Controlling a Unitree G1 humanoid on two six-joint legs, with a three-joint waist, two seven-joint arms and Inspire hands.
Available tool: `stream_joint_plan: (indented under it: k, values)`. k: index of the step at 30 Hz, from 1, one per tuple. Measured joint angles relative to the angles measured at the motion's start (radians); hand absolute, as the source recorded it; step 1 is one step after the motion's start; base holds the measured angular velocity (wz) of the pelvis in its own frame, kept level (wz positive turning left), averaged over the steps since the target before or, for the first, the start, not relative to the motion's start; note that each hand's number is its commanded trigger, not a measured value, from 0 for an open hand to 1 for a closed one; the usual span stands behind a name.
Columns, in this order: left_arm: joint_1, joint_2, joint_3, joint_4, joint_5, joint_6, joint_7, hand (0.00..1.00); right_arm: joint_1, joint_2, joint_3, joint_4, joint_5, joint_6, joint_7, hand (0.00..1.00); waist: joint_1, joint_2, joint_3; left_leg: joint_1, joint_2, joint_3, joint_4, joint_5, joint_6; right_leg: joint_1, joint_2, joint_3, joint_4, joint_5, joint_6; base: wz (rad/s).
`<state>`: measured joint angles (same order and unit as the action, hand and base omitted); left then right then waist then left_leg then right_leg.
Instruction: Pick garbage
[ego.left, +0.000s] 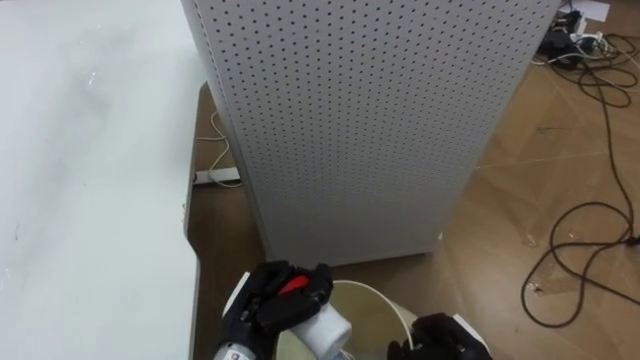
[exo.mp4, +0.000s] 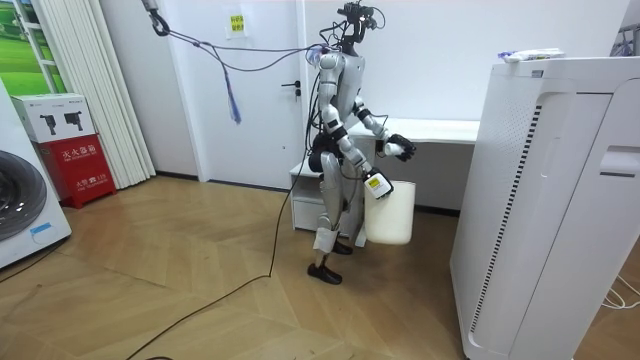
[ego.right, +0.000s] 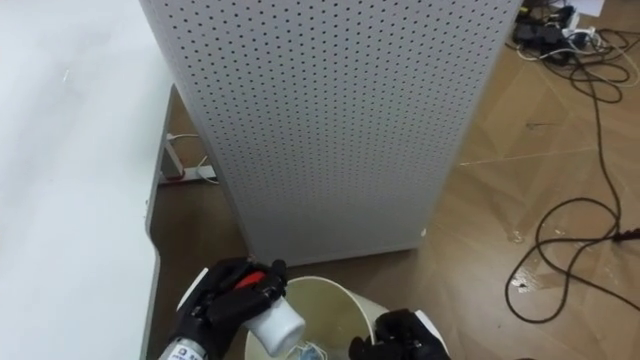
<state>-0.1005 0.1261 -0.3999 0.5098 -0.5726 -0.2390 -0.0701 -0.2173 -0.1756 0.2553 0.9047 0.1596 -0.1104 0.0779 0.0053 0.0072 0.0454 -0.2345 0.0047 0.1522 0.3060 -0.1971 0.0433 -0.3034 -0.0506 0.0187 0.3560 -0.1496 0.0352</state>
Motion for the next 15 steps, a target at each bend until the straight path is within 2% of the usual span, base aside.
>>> stream_joint_plan:
  k: [1, 2, 3, 4, 5, 15]
  values:
    - [0.000, 0.000, -0.004, 0.009, 0.001, 0.003, -0.006, 1.00, 0.000, 0.001, 0.000, 0.000, 0.002, 0.000, 0.000, 1.00, 0.000, -0.001, 0.0000, 0.000, 0.000, 0.004, 0.000, 0.000, 0.000, -0.005, -0.001, -0.002, 0.007, 0.000, 0.000, -0.08]
    - [0.000, -0.001, -0.006, 0.013, 0.003, 0.006, -0.009, 0.93, 0.000, 0.002, 0.000, 0.000, 0.002, 0.000, 0.000, 1.00, 0.000, -0.001, -0.0001, 0.000, 0.000, 0.005, 0.001, 0.000, 0.000, -0.006, -0.001, -0.003, 0.007, 0.000, 0.000, -0.08]
    - [0.000, -0.001, -0.007, 0.018, 0.008, 0.010, -0.013, 0.69, 0.000, 0.003, 0.000, 0.001, 0.002, 0.000, 0.000, 1.00, -0.002, -0.001, -0.0002, 0.000, 0.000, 0.007, 0.002, 0.000, 0.000, -0.006, -0.001, -0.002, 0.007, 0.000, 0.000, -0.04]
    - [0.000, 0.000, -0.009, 0.021, 0.009, 0.012, -0.017, 0.15, 0.000, 0.003, 0.000, 0.004, 0.002, 0.000, 0.000, 1.00, -0.002, -0.001, -0.0004, 0.000, 0.000, 0.006, 0.003, 0.000, 0.000, -0.005, -0.001, -0.002, 0.007, 0.000, 0.000, -0.03]
    - [0.000, 0.002, -0.010, 0.022, 0.008, 0.012, -0.026, 0.00, 0.000, 0.003, 0.000, 0.012, 0.002, 0.000, -0.001, 1.00, -0.002, -0.002, -0.0003, 0.000, 0.000, 0.006, 0.004, 0.000, 0.000, -0.006, -0.001, -0.001, 0.007, 0.000, -0.001, 0.00]
    - [0.006, 0.007, -0.049, 0.031, 0.015, 0.016, -0.101, 0.00, -0.004, 0.003, 0.007, 0.022, 0.002, 0.001, 0.012, 1.00, -0.002, -0.012, -0.0023, -0.017, 0.000, 0.009, 0.012, 0.000, 0.000, -0.031, -0.002, 0.001, 0.021, 0.002, -0.005, -0.02]
